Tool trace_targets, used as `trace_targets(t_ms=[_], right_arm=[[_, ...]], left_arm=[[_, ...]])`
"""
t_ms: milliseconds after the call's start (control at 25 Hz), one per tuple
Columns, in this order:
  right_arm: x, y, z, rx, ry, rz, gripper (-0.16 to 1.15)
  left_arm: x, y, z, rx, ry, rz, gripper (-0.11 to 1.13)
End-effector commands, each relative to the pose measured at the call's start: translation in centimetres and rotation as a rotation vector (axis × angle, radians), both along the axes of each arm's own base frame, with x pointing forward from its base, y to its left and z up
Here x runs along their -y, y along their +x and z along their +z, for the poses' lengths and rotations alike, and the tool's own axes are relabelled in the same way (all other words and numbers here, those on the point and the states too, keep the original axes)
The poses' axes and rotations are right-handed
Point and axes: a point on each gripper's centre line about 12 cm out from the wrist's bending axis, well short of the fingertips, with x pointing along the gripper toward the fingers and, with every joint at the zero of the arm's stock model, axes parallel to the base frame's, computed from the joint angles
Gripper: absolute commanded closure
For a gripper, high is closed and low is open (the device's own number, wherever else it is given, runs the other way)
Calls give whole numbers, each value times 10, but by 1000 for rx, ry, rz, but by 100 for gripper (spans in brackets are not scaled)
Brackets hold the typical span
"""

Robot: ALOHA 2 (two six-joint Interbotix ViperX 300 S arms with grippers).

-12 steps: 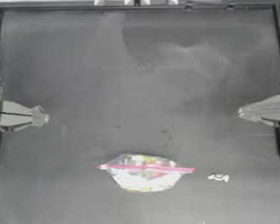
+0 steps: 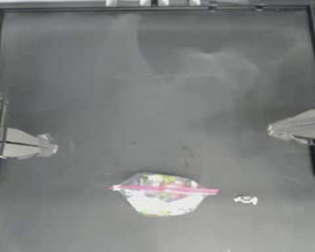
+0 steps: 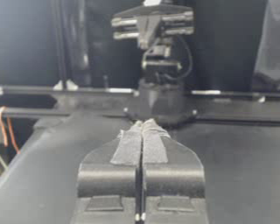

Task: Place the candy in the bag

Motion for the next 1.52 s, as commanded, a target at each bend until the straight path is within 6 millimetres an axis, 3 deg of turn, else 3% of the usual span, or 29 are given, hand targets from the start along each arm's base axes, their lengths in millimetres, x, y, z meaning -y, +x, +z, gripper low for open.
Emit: trace_targets(t_ms=[40,240,320,480,760,1040,1520], right_arm=[[-1,1,3,8,-18,8,72],[-5,2,8,15,-42,29,19],[-6,3,10,-7,-35,29,1],[-4,5,14,-101,-12,21,-3],[-8,17,32,-299,50,31,-2],[-12,47,44,-534,82,36,-2],[-23,104,60,-691,107,13,-2]], left_arm=[[-1,4,6,5,-15,5,78],[-2,6,1,-38,-81,21,8],[-2,8,-1,-56,-89,22,-7],[-2,9,-6,-89,-89,25,4],[-1,12,-18,-168,-88,21,1],[-1,16,-26,-211,-94,25,1],[0,25,-47,-273,-106,31,2]])
